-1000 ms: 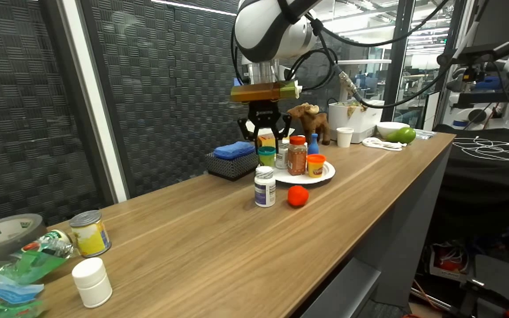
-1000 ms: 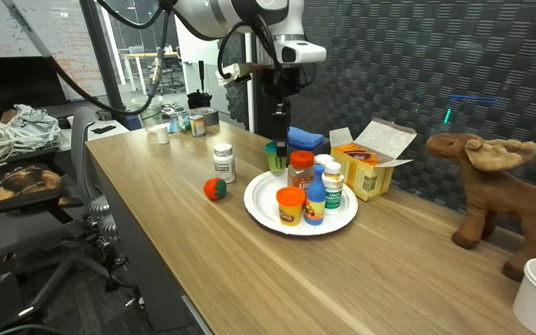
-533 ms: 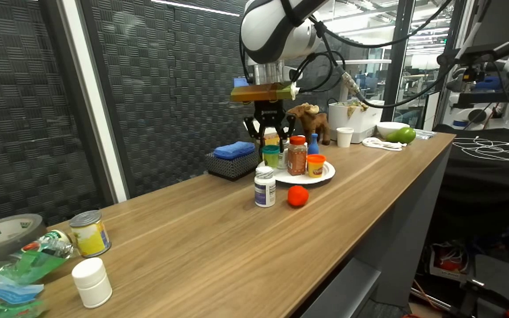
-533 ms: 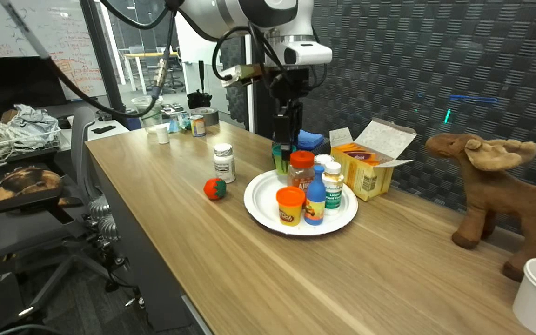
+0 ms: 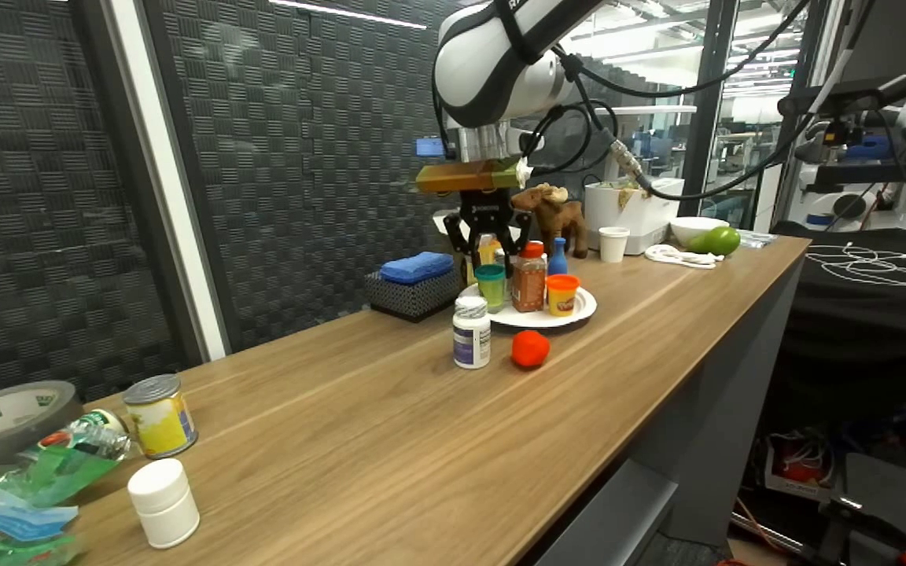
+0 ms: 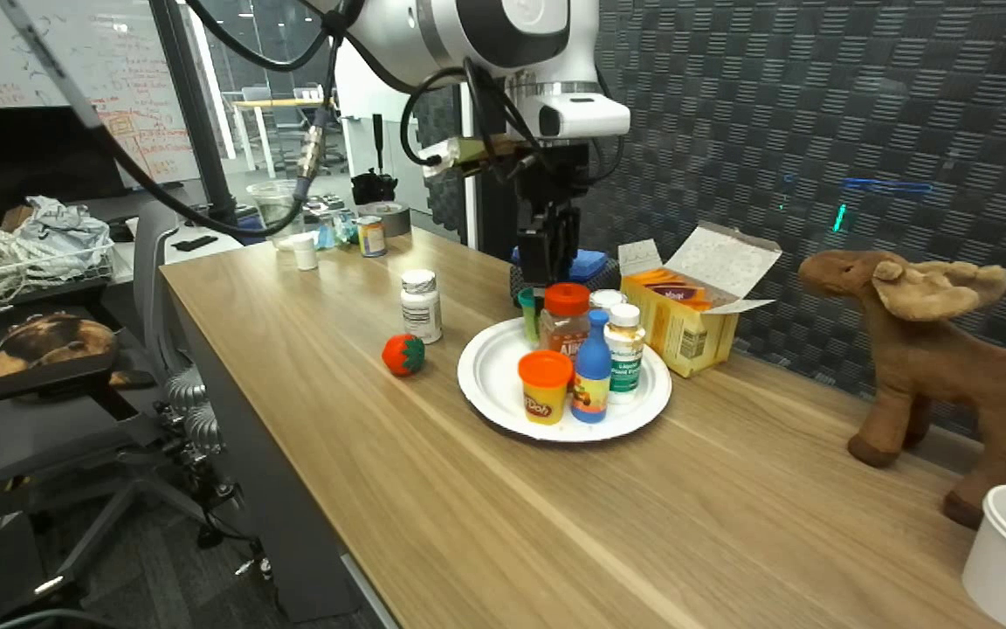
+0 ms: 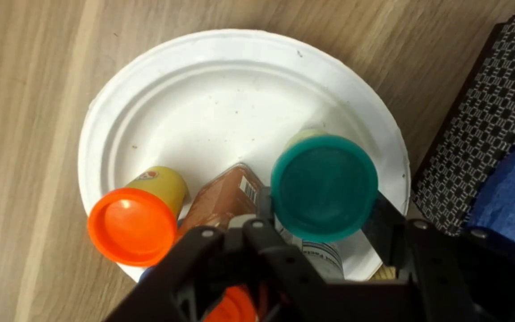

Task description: Place the bottles and orange toy on the white plate

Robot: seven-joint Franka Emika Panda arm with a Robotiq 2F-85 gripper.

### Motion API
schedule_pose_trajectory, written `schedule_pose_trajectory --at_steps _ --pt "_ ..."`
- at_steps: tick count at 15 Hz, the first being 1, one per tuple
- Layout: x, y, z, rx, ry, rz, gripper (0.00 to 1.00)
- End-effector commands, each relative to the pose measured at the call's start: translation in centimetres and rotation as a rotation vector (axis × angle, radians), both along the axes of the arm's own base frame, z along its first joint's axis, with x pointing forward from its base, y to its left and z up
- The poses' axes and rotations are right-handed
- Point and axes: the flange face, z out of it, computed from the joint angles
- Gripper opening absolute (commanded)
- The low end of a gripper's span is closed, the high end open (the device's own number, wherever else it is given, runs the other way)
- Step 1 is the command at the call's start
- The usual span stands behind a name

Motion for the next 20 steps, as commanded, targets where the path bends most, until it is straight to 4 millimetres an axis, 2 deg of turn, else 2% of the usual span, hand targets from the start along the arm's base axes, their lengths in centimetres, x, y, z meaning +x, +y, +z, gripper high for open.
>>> schedule_pose_trajectory --at_steps 1,11,12,13,16,20 --pt "0.6 0.2 0.3 -0.026 -0.001 -0.012 0.27" --pt "0.8 1.5 0.1 -0.051 -0.004 0.025 0.27" --pt "0.8 1.6 0.0 -0.053 -0.001 0.029 0.75" --pt "0.7 1.7 0.0 -0.053 0.0 0.031 0.78" --pt "0.7 1.8 0.1 -0.053 -0.003 0.031 1.0" --pt "0.5 2.1 0.6 -0.047 -0.014 0.037 1.0"
